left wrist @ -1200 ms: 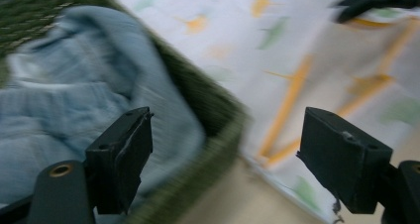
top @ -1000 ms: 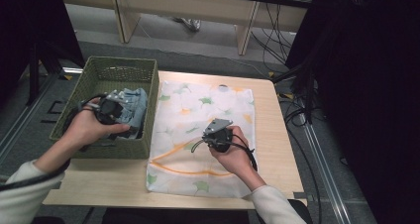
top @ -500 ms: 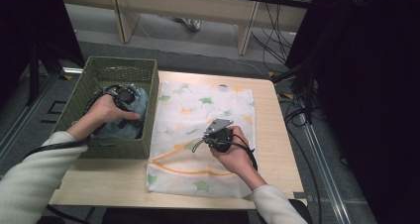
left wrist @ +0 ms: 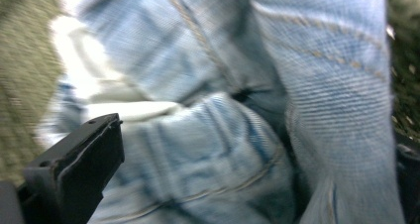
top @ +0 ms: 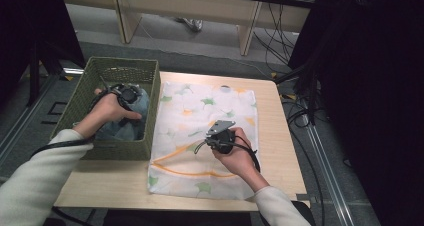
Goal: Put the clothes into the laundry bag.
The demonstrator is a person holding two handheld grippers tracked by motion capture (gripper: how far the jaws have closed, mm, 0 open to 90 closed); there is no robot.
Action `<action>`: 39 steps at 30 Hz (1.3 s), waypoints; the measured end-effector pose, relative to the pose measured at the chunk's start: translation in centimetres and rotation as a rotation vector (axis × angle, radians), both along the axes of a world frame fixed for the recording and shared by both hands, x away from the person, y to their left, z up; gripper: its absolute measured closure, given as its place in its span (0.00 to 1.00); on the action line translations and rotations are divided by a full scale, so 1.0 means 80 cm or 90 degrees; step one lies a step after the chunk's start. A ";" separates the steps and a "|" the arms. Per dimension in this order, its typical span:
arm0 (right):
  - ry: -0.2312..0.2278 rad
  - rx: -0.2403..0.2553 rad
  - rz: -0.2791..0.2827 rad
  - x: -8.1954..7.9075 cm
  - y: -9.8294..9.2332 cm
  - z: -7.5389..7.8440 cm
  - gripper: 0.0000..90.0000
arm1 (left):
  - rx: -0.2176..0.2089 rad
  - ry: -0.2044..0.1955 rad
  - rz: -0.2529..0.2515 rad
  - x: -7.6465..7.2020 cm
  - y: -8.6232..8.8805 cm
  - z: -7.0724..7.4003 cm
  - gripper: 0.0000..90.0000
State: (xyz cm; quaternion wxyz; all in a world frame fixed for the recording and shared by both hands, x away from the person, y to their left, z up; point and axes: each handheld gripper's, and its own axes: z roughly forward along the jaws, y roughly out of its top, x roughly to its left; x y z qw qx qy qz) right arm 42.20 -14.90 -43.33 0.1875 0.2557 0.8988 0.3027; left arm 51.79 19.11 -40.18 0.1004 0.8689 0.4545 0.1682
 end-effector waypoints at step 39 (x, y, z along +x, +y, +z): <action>-0.005 0.011 -0.005 0.000 -0.002 0.004 1.00 | -0.037 0.140 0.042 0.025 0.020 -0.070 0.67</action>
